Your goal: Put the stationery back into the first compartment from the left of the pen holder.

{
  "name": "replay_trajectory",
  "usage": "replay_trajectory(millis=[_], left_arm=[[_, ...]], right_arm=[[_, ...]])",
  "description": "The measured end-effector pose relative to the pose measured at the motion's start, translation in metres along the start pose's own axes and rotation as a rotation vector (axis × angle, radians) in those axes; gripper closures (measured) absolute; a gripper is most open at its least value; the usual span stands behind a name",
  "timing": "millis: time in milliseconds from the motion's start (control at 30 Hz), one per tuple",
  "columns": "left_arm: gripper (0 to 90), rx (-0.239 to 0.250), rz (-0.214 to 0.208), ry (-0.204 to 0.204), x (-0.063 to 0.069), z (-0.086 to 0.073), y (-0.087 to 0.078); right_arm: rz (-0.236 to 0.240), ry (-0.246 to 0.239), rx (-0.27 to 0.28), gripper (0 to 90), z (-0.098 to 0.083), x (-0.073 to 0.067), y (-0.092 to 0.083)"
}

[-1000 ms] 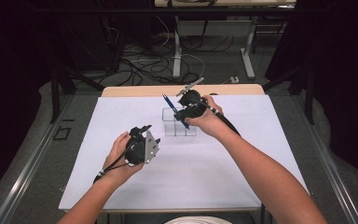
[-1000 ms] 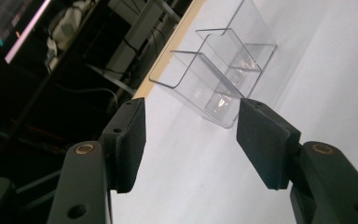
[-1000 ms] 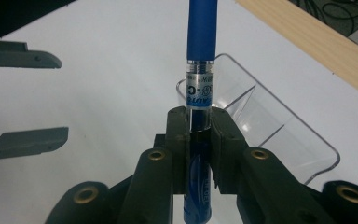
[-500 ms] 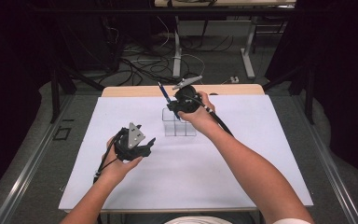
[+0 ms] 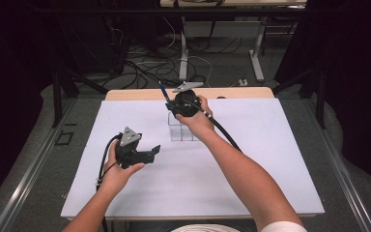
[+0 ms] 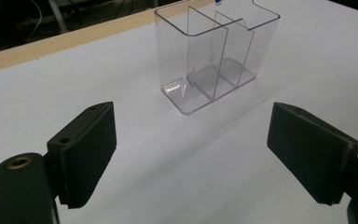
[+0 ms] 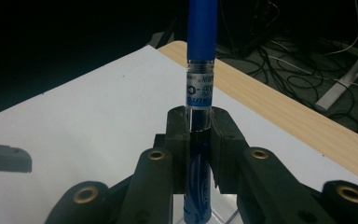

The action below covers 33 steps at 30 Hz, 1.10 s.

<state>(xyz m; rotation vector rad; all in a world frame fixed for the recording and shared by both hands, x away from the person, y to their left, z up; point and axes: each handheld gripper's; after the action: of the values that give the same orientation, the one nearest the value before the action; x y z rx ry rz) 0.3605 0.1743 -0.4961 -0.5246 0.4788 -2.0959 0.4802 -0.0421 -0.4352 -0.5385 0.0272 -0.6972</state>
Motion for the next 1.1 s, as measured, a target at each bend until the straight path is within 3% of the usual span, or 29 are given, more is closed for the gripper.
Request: replay_trajectory(millis=[200,400,567,633,767,800,900,933,1100], left_arm=[[11.2,0.004,-0.024,-0.065,-0.005,-0.002,0.000],[10.3,0.007,-0.026,-0.087,-0.008,-0.005,0.002],[9.6,0.008,-0.024,-0.082,-0.008,-0.006,0.002],[9.4,0.009,-0.026,-0.086,-0.009,-0.006,0.001],[9.4,0.022,-0.026,-0.103,-0.010,-0.006,0.000],[9.3,0.026,-0.027,-0.104,-0.011,-0.006,0.000],[9.1,0.036,-0.031,-0.126,-0.012,-0.005,-0.001],[9.0,0.039,-0.032,-0.137,-0.011,-0.005,-0.001],[6.1,0.054,-0.032,-0.151,-0.014,-0.004,-0.004]], right_arm=[[-0.019,-0.001,0.004,79.1,-0.005,-0.001,0.010],[-0.016,-0.004,-0.018,79.0,-0.016,-0.003,0.017],[0.007,0.000,-0.047,78.3,-0.025,-0.005,0.021],[0.011,0.019,-0.041,71.7,-0.027,-0.005,0.020],[0.003,0.011,-0.046,52.3,-0.025,-0.002,0.012],[0.006,0.003,-0.060,49.3,-0.024,-0.001,0.006],[-0.020,0.021,-0.032,37.5,-0.024,0.004,-0.009],[-0.026,0.018,-0.023,37.5,-0.025,0.005,-0.015],[-0.015,0.117,-0.039,24.6,-0.035,0.010,-0.046]])
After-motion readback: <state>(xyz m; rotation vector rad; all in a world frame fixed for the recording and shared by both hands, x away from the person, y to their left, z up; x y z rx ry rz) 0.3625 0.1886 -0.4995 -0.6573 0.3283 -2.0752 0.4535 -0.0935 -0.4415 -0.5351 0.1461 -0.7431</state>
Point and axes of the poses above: each handheld gripper's, and its own axes: y roughly forward along the jaws, z roughly out of its top, x roughly to its right, and after that the axes turned 11 degrees about -y, right-handed
